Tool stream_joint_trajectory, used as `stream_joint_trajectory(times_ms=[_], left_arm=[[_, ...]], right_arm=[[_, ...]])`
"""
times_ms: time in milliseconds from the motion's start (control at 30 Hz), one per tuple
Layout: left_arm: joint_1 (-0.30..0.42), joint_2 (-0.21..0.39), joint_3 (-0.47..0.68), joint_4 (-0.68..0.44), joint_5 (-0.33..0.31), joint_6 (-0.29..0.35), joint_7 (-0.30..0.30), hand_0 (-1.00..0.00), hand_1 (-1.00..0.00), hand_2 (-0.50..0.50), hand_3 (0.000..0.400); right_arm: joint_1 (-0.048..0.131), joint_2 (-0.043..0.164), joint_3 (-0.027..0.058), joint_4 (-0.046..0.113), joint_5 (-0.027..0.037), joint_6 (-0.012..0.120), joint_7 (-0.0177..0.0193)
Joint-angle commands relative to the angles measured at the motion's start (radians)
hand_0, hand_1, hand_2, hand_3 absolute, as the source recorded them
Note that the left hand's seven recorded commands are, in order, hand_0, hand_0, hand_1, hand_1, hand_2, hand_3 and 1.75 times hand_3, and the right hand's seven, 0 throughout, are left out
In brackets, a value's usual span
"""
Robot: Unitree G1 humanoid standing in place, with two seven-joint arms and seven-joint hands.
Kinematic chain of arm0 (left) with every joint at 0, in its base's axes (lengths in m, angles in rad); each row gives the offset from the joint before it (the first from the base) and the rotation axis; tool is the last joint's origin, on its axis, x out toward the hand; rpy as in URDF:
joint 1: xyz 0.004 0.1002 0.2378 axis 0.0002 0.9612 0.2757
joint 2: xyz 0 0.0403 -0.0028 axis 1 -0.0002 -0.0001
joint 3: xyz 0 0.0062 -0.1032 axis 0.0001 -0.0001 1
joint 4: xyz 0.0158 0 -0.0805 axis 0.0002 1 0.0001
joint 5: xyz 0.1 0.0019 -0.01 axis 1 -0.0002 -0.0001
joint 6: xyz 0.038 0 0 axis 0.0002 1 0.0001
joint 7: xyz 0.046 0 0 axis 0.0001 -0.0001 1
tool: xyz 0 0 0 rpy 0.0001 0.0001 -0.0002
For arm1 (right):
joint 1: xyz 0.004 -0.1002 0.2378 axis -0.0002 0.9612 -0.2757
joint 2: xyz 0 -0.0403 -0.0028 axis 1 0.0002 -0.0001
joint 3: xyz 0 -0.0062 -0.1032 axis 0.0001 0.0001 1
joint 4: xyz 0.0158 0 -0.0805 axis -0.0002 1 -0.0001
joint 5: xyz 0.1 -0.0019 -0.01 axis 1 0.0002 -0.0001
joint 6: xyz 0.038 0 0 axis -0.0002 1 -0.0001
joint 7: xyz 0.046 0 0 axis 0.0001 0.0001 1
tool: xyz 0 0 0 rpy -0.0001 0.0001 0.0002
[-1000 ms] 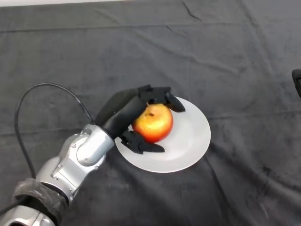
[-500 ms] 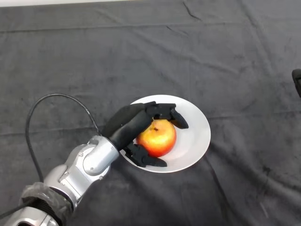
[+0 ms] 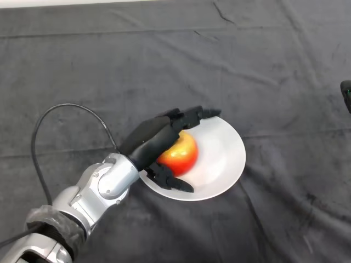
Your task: Move the apple to the plate
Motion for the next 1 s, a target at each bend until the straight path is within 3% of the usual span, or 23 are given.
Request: stream_joint_trajectory(times_ms=[33,233,567,1000], left_arm=[[-0.027,0.051,-0.006,-0.041,-0.01,-0.001,0.007,0.0,0.0,0.0,0.0],[-0.008,0.096,0.029,-0.09,-0.037,-0.012,-0.009,0.0,0.0,0.0,0.0],[0.024,0.221,0.145,-0.162,-0.128,-0.038,-0.057,0.0,0.0,0.0,0.0],[0.087,0.343,0.356,-0.227,-0.228,-0.064,0.016,0.0,0.0,0.0,0.0]], right_arm=[[-0.016,-0.028,-0.0092,-0.019,0.0141,-0.009,-0.0035],[-0.016,-0.027,-0.0091,-0.019,0.014,-0.01,-0.0035],[-0.015,-0.027,-0.0087,-0.021,0.0138,-0.01,-0.0039],[-0.014,-0.026,-0.0081,-0.023,0.0136,-0.009,-0.0045]])
